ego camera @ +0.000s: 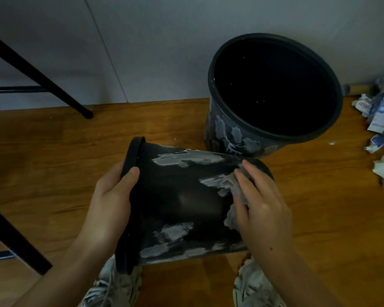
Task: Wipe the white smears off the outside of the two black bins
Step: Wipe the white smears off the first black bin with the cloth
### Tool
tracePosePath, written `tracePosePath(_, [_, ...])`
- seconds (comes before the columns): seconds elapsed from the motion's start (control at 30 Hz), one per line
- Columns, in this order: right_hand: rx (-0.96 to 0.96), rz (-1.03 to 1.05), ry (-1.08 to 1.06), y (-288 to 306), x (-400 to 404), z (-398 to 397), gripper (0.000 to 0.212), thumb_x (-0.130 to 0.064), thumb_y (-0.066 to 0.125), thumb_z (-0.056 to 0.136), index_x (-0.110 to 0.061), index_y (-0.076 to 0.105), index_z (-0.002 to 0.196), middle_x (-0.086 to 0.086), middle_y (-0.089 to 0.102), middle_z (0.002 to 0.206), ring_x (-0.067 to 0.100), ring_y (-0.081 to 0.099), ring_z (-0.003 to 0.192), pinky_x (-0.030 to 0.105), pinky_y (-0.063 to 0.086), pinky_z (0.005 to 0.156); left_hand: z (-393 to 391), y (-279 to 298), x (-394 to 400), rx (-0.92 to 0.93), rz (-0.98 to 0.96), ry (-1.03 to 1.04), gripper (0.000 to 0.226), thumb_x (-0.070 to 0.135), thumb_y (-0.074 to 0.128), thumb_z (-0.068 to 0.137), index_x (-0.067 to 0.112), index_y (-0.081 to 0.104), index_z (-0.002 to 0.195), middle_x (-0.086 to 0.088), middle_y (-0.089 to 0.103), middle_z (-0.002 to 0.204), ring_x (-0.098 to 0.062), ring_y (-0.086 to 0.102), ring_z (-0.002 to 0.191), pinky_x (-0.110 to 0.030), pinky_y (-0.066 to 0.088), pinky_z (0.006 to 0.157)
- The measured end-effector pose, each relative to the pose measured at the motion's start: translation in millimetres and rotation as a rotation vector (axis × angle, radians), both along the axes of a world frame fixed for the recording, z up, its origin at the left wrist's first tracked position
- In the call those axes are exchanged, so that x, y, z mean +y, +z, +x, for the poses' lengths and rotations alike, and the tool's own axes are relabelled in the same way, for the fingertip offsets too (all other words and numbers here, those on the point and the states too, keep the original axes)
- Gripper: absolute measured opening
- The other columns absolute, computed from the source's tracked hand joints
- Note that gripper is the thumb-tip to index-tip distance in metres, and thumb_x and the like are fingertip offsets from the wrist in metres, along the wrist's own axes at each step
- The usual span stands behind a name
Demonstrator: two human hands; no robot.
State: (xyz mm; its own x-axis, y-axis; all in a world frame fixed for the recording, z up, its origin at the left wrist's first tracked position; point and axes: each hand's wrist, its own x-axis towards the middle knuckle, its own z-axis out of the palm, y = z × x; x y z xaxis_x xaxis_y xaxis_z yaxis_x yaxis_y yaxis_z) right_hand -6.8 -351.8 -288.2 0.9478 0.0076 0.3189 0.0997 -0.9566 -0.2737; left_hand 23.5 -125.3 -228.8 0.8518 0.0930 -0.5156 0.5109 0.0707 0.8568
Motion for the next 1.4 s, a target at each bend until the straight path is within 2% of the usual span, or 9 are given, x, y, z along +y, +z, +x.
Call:
tracePosePath(0.13, [-0.035,0.009,0.043,3.7,15.0,4.7,0.038,-0.022,0.047,0.092,-0.002,0.066,0.119,0.012,0.061,0.130,0.025,0.056,0.118,0.024,0.041,0.091,6.2,0.0,0.6,0.050,0.080,0.008,0.021,0.027,0.042,0.099,0.032,0.063,0.100,-0.006,0.068,0.098,-0.024,0.067,0.085,-0.032,0.052,0.056])
tracePosePath(0.27, [-0.040,0.062,0.178,12.9,41.3,14.3,0.038,-0.024,0.046,0.094,-0.005,0.064,0.121,0.011,0.059,0.131,0.023,0.054,0.123,0.027,0.043,0.100,19.6,0.9,-3.5,0.005,0.229,-0.054,0.020,0.040,0.041,0.100,0.031,0.058,0.097,-0.003,0.065,0.099,-0.020,0.064,0.089,-0.037,0.051,0.071])
tracePosePath(0.4, [-0.037,0.047,0.376,15.3,64.3,11.1,0.033,-0.021,0.046,0.096,-0.008,0.066,0.120,0.011,0.057,0.134,0.024,0.052,0.126,0.026,0.047,0.095,20.9,0.4,-5.0,-0.064,0.285,-0.045,0.022,0.028,0.041,0.101,0.023,0.061,0.095,-0.008,0.066,0.091,-0.023,0.065,0.082,-0.032,0.047,0.063])
tracePosePath(0.63, [-0.018,0.029,-0.016,6.2,9.6,6.9,0.037,-0.025,0.047,0.094,-0.005,0.068,0.117,0.012,0.060,0.130,0.027,0.059,0.117,0.026,0.043,0.093,11.8,-1.2,-2.6,-0.133,0.307,-0.012,0.023,0.024,0.043,0.100,0.025,0.060,0.085,-0.020,0.064,0.093,-0.036,0.062,0.085,-0.049,0.053,0.072])
tracePosePath(0.77, [-0.020,0.056,0.182,11.9,49.1,8.4,0.036,-0.025,0.043,0.096,-0.007,0.066,0.118,0.011,0.059,0.131,0.024,0.054,0.123,0.027,0.042,0.100,8.9,-0.3,-4.0,-0.124,0.291,0.023,0.022,0.024,0.042,0.101,0.033,0.060,0.091,-0.007,0.066,0.088,-0.024,0.065,0.079,-0.041,0.053,0.064])
tracePosePath(0.9, [-0.043,0.076,0.273,7.6,41.3,-4.7,0.035,-0.020,0.048,0.093,-0.004,0.066,0.118,0.011,0.060,0.131,0.024,0.055,0.123,0.026,0.046,0.098,11.4,-2.2,-1.7,-0.083,0.255,0.037,0.023,0.025,0.041,0.100,0.034,0.055,0.117,0.002,0.063,0.097,-0.016,0.064,0.083,-0.032,0.048,0.062])
tracePosePath(1.07, [-0.026,0.067,0.020,1.3,6.0,-3.3,0.034,-0.020,0.048,0.094,-0.004,0.067,0.119,0.010,0.059,0.131,0.025,0.057,0.120,0.027,0.047,0.095,11.9,-2.2,-0.4,-0.162,0.308,-0.004,0.017,0.028,0.044,0.100,0.037,0.055,0.108,0.007,0.067,0.090,-0.002,0.066,0.077,-0.025,0.050,0.061])
tracePosePath(1.3, [-0.020,0.079,0.375,13.2,59.5,10.7,0.035,-0.021,0.047,0.095,-0.006,0.065,0.121,0.011,0.057,0.135,0.024,0.049,0.128,0.026,0.043,0.100,11.5,-3.4,13.3,-0.176,0.348,0.072,0.022,0.026,0.044,0.100,0.040,0.060,0.105,0.007,0.069,0.089,-0.008,0.068,0.078,-0.033,0.054,0.064])
tracePosePath(1.4, [-0.015,0.112,0.285,6.3,41.3,5.3,0.033,-0.020,0.047,0.096,-0.007,0.065,0.121,0.009,0.057,0.135,0.022,0.052,0.127,0.025,0.044,0.101,12.8,-4.9,13.4,-0.210,0.377,0.029,0.021,0.024,0.043,0.101,0.036,0.057,0.110,0.006,0.067,0.091,-0.006,0.066,0.079,-0.030,0.053,0.064])
